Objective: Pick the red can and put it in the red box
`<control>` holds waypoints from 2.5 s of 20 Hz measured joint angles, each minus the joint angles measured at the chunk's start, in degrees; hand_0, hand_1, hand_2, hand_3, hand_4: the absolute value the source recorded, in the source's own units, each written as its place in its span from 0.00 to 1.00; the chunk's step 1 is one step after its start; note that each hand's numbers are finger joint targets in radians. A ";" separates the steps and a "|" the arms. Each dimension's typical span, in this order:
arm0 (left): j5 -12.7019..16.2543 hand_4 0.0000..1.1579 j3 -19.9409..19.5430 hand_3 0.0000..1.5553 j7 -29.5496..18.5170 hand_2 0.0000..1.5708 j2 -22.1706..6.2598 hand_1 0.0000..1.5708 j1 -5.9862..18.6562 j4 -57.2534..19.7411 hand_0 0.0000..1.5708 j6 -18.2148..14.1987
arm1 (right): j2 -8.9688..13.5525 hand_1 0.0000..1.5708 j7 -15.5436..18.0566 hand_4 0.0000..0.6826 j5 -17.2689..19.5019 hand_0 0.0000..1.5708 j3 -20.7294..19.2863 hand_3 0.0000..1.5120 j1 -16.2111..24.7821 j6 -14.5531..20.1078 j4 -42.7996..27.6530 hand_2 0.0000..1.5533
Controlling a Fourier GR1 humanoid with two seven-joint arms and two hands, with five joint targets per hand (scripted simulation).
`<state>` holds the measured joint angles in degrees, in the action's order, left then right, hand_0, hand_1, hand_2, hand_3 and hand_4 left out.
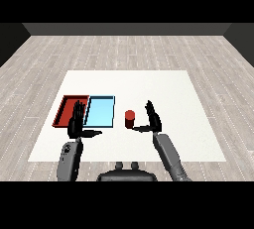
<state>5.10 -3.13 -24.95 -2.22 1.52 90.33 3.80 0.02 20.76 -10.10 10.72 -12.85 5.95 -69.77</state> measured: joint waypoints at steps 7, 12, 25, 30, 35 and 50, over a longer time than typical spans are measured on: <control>0.68 0.00 0.26 0.00 2.39 0.00 0.30 0.00 -0.49 2.26 0.00 -0.50 | -0.02 0.00 3.72 0.00 -5.75 0.00 3.46 0.00 -3.75 1.65 7.30 0.00; 0.72 0.00 0.52 0.00 2.20 0.00 0.33 0.00 -1.63 3.03 0.00 -0.32 | -0.02 0.00 5.85 0.00 -8.07 0.00 4.82 0.00 -5.41 1.73 12.05 0.00; -0.25 0.00 0.15 0.00 2.22 0.00 -0.04 0.00 0.65 1.23 0.00 -1.14 | -0.02 0.00 11.08 0.00 -17.53 0.00 10.98 0.00 -12.22 3.28 22.99 0.00; 0.06 0.00 0.18 0.00 2.13 0.00 -0.36 0.00 -1.25 2.89 0.00 -0.44 | -0.02 0.00 13.96 0.00 -23.96 0.00 14.94 0.00 -16.99 4.12 28.60 0.00; 0.12 0.00 -0.21 0.00 1.58 0.00 -0.19 0.00 0.17 1.22 0.00 -0.62 | 0.05 0.00 13.37 0.00 -25.21 0.00 15.85 0.00 -18.20 3.80 29.14 0.00; 0.03 0.00 -0.13 0.00 1.41 0.00 -0.05 0.00 -1.42 3.19 0.00 -1.03 | -0.01 0.32 17.19 0.00 -39.08 0.32 27.33 0.28 -24.07 9.56 36.19 0.43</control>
<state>5.13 -3.26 -23.54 -2.27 0.10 93.52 2.77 0.02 37.95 -49.18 38.05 -36.92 15.51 -33.57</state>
